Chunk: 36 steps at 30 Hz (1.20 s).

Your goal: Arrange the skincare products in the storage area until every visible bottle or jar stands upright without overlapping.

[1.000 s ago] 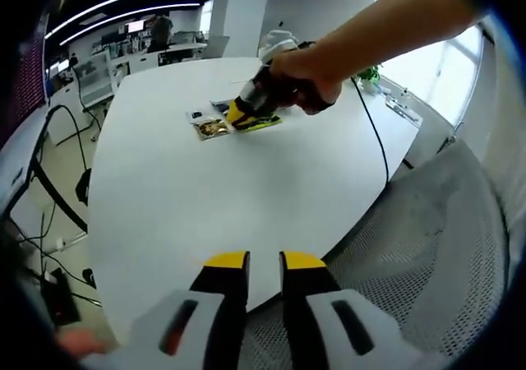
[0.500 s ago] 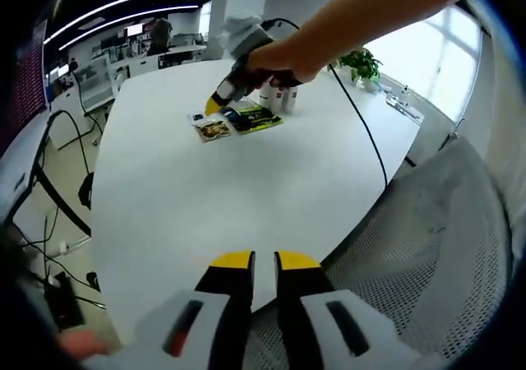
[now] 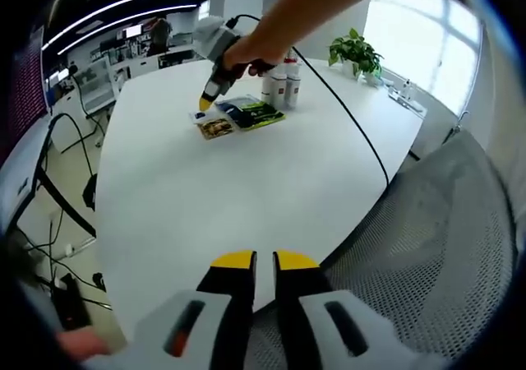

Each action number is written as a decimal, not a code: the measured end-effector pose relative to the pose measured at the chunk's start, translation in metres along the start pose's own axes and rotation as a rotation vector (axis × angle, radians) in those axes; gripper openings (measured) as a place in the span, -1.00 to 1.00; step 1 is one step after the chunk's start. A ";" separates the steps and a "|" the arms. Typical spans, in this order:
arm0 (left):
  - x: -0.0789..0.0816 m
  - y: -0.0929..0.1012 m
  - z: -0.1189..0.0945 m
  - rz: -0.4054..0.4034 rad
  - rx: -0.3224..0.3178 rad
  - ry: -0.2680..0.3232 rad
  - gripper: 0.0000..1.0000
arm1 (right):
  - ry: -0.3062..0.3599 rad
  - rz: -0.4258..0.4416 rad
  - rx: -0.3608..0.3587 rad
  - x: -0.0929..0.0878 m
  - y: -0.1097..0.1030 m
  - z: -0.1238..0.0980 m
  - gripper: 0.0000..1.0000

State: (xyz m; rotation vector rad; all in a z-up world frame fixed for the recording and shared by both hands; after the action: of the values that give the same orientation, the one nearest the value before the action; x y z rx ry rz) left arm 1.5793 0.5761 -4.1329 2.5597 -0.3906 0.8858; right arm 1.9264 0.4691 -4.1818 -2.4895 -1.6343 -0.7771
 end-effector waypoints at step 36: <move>0.009 0.001 -0.003 0.089 0.056 0.030 -0.89 | 0.521 0.161 0.129 0.056 -0.073 -0.132 -0.47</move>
State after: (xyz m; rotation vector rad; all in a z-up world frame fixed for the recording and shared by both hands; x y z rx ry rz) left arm 1.5845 0.5758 -4.1244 2.5945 -0.4799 0.9782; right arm 1.8310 0.5061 -4.0580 -2.0601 -1.2425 -1.1341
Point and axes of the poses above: the point that each gripper's makers call its tool centre point, and the gripper's own axes: z roughly forward along the fingers, y roughly to its right, x roughly out of its top, the point moved 4 cm from there along -z, roughly backward along the fingers, and after that the axes turned 15 degrees about -z, right-handed, at the moved point
